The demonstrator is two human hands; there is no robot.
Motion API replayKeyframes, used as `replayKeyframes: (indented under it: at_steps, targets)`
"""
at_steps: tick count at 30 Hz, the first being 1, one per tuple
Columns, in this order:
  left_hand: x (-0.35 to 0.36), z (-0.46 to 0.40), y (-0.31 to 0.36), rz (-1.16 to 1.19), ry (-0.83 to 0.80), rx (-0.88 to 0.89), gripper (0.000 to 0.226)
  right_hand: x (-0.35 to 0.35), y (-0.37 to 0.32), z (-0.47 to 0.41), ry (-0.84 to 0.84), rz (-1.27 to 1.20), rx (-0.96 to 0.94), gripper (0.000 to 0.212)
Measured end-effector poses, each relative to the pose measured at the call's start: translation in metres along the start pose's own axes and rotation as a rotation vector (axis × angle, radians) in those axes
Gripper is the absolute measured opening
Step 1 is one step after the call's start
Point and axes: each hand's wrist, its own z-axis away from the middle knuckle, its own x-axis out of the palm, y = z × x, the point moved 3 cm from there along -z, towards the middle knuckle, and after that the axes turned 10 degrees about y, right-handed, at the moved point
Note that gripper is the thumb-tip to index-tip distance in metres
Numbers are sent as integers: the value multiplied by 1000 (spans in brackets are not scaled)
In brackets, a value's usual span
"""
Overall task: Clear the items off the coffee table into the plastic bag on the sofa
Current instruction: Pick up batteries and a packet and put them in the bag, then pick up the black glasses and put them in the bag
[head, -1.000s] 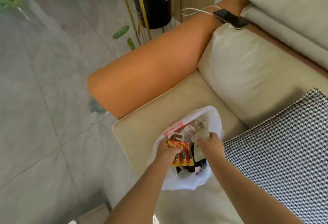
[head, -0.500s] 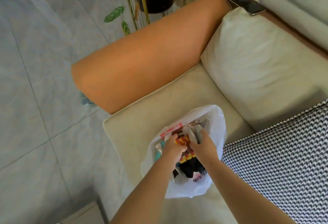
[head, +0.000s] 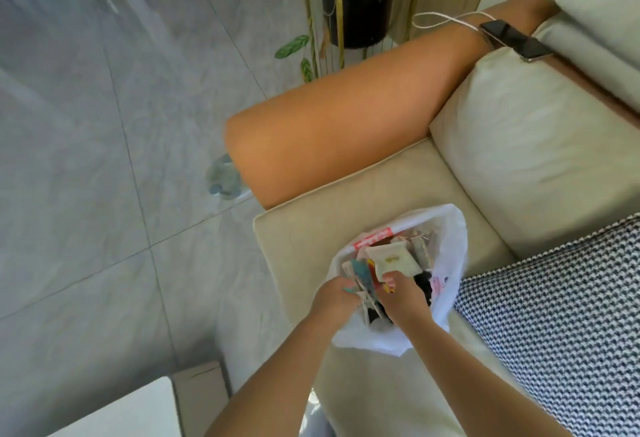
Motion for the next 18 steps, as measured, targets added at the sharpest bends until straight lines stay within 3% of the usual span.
replayKeyframes:
  at_steps: [9, 18]
  targets:
    - [-55, 79, -101, -170, 123, 101, 33, 55, -18, 113, -49, 90, -231, 33]
    - [-104, 193, -223, -272, 234, 104, 32, 106, -28, 253, -81, 504, -598, 26]
